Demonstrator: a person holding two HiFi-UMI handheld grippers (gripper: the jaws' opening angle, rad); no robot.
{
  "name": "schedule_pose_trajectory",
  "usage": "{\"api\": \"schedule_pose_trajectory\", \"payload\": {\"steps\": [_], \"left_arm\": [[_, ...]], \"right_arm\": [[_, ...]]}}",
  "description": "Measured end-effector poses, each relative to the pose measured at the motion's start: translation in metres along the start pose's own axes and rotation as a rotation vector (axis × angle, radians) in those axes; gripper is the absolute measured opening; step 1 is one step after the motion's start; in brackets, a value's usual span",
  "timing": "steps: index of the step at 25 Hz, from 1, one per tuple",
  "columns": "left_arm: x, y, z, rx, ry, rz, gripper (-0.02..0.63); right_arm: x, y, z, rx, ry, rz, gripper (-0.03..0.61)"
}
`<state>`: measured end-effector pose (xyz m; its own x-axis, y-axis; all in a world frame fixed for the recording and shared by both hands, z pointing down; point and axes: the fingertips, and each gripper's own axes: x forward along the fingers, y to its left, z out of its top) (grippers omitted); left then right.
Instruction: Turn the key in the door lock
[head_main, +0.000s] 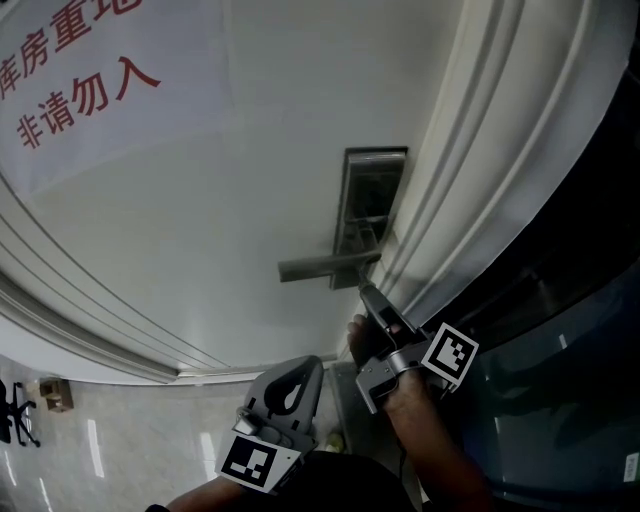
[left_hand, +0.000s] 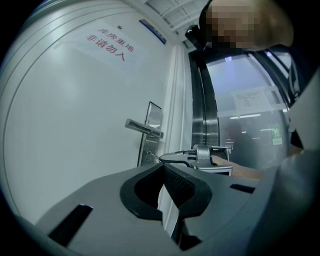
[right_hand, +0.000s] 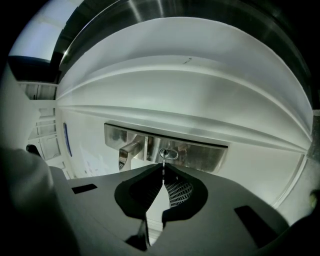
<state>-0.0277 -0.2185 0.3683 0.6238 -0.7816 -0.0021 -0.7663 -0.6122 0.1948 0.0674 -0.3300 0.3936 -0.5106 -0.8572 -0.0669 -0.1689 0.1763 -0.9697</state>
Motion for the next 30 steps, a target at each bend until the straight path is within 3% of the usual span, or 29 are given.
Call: {"api": "schedule_pose_trajectory", "payload": {"steps": [12,30], "left_arm": [[0.001,0.005,0.003,0.001,-0.006,0.016,0.005],[0.013,0.013,0.005,0.002,-0.002,0.026,0.005]], "right_arm": [[0.009,0.001,0.001,0.085,-0.008,-0.015,0.021],[0.035,0.004,0.009,0.101,-0.026,-0.055,0.021]]}}
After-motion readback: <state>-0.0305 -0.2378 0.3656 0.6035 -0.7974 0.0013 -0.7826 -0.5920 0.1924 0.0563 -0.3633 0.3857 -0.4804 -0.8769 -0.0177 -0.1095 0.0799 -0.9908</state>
